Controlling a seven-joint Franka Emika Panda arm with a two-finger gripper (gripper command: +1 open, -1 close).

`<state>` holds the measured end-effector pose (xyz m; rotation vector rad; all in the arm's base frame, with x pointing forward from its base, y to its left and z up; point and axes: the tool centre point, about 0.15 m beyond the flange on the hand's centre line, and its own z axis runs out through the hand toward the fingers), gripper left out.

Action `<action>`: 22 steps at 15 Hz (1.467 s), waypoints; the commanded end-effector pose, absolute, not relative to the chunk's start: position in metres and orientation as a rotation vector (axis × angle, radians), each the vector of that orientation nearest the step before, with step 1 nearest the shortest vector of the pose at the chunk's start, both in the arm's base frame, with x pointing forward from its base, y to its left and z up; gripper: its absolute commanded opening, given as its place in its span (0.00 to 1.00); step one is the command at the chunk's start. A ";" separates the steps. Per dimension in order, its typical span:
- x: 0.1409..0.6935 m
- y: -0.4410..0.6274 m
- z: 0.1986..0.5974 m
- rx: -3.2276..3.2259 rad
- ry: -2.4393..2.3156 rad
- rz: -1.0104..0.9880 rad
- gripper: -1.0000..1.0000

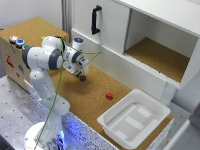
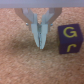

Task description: Push the purple block towards the right

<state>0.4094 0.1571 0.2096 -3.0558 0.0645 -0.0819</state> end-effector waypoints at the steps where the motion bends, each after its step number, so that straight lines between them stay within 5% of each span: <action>1: 0.410 0.110 0.219 -3.093 0.097 -0.090 0.00; 17: 0.417 0.019 0.207 -3.184 0.127 -0.025 0.00; 22: 0.406 0.043 0.227 -3.074 0.075 -0.154 0.00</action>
